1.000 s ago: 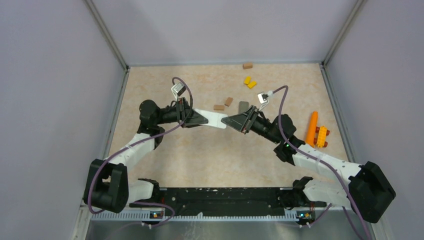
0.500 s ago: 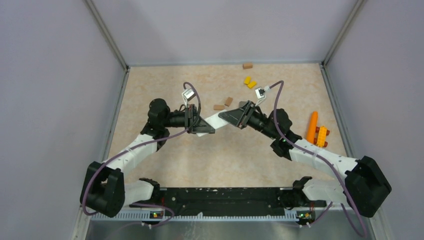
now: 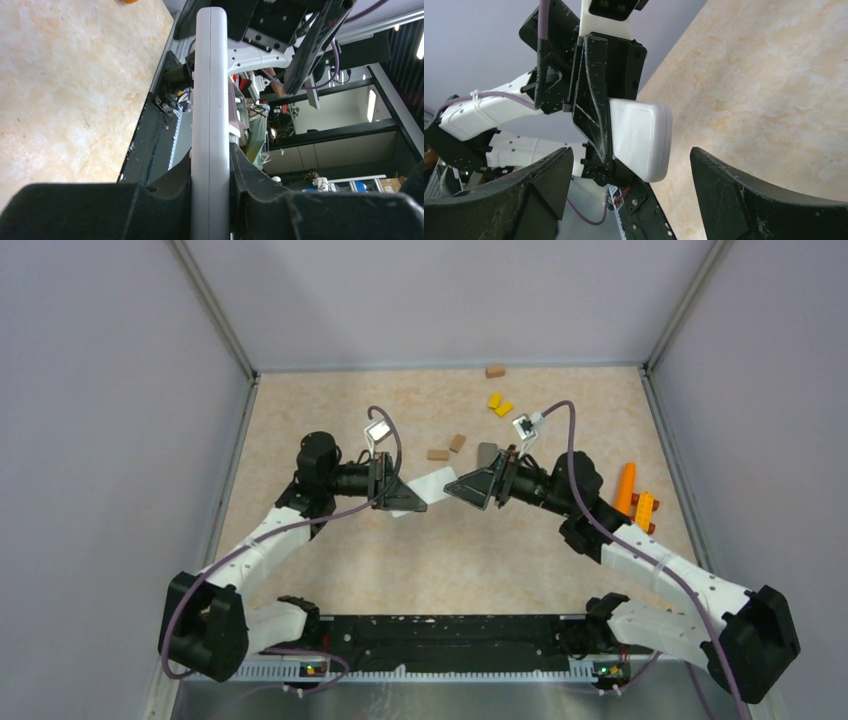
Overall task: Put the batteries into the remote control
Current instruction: Load the battery cover into the remote control.
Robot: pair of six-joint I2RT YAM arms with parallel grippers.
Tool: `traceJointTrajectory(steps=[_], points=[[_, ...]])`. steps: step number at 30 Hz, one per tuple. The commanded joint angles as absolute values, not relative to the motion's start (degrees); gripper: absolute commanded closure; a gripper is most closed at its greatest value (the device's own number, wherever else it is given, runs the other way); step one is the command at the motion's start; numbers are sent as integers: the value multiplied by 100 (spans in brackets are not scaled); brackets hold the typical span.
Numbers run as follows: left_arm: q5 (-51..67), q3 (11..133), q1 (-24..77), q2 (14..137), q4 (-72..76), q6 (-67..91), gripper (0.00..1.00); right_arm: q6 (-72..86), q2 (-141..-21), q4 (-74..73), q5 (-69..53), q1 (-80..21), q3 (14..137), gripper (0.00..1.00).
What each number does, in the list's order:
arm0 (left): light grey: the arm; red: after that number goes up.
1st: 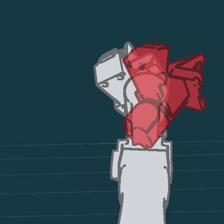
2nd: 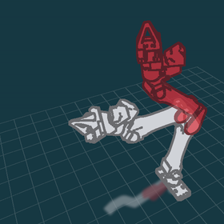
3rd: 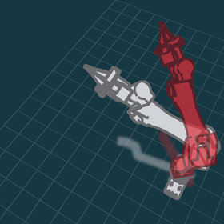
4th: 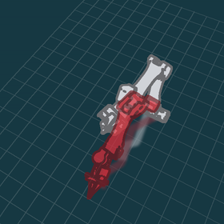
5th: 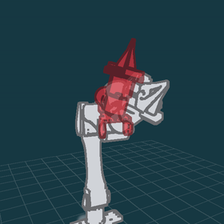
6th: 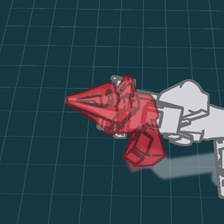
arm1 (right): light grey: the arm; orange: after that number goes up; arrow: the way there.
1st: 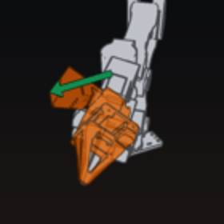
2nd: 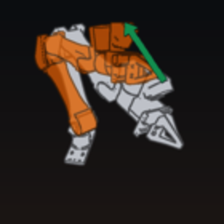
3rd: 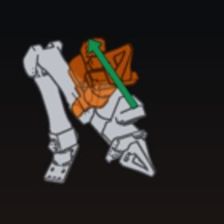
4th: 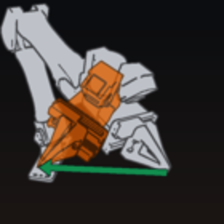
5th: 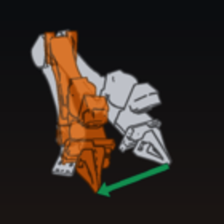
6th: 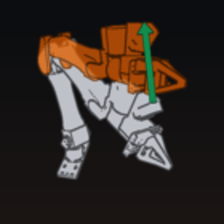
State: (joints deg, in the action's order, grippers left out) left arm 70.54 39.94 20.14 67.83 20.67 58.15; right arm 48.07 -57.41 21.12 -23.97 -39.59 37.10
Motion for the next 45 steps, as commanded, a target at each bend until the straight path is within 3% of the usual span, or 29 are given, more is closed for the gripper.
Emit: traceJointTrajectory(steps=[1,7,16,20,26,28,34,36,40,45], points=[[7409,4368,2004,6366,1248,4805,100,4119,-5788,1441,-3504,-3675,4462,12],[7668,4544,2012,5979,453,3945,100,3444,-6266,883,-4323,-3631,5024,17],[7865,4614,2013,5954,307,3808,99,3544,-6994,1109,-5167,-3638,5570,70],[7271,4803,1990,6009,411,4276,72,3943,-6976,1551,-4910,-3631,5344,98],[6420,4432,1953,5958,2211,5971,28,4869,-6519,2694,-3547,-3630,4639,100],[6142,4280,1936,5933,2625,6307,25,5094,-6361,2928,-3184,-3630,4452,100],[5559,4098,1907,5866,2882,6669,27,5530,-6012,3307,-2463,-3632,4125,100],[5548,4086,1894,5860,2935,6709,33,5636,-5975,3364,-2369,-3630,4069,100],[5598,4088,1883,5896,3076,6831,56,5712,-6089,3393,-2522,-3623,4117,100],[5642,4047,1838,5960,3285,7001,59,5808,-6162,3494,-2700,-3621,4074,100]])
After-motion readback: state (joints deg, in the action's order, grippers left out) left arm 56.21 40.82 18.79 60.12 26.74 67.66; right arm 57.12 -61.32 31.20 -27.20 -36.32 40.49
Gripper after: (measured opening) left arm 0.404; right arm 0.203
